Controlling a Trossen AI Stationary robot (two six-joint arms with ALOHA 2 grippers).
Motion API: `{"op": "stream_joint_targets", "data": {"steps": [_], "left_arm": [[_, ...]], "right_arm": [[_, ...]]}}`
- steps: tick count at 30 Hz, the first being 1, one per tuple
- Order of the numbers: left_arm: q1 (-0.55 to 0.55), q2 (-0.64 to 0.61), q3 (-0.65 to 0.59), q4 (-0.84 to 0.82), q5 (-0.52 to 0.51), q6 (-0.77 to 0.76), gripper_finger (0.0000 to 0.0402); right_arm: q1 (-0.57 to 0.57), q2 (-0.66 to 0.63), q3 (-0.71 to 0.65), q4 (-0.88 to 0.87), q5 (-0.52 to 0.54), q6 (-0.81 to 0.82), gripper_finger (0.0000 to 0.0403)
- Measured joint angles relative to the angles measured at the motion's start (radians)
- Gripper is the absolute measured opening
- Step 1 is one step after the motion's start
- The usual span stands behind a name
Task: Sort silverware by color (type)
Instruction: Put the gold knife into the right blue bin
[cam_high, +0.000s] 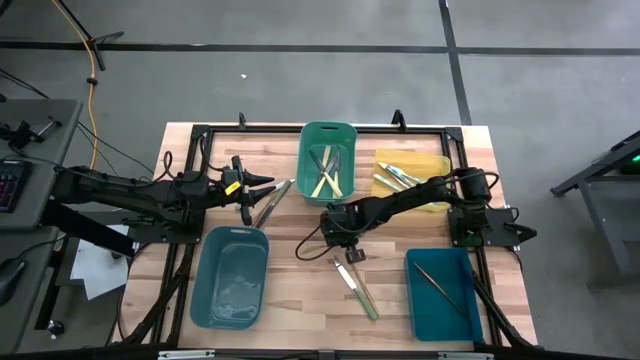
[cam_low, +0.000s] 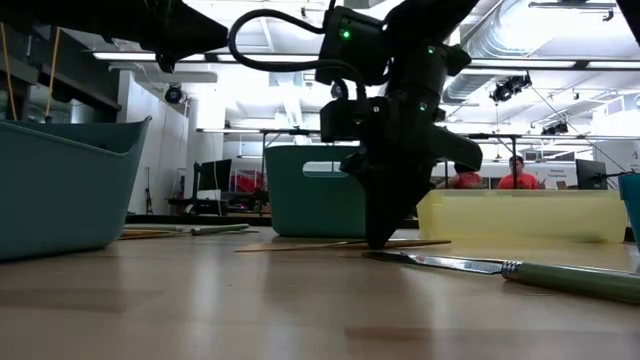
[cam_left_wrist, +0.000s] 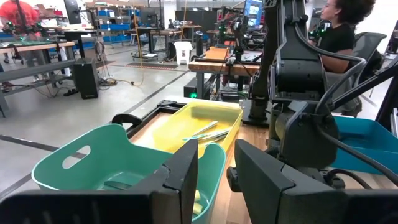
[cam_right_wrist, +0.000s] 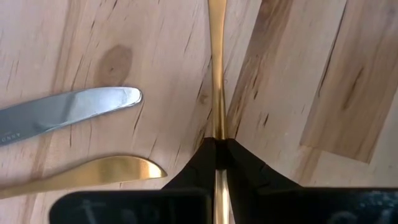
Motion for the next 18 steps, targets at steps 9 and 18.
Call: {"op": "stream_joint_targets", "data": {"steps": [9, 18], "left_arm": [[0.000, 0.000, 0.000, 0.000, 0.000, 0.000, 0.0102], [0.000, 0.000, 0.000, 0.000, 0.000, 0.000, 0.0102]], "right_arm": [[0.000, 0.008, 0.090, -0.090, 0.001, -0.022, 0.0009], [0.000, 0.009, 0.143, -0.184, 0.005, -0.036, 0.0005]]}}
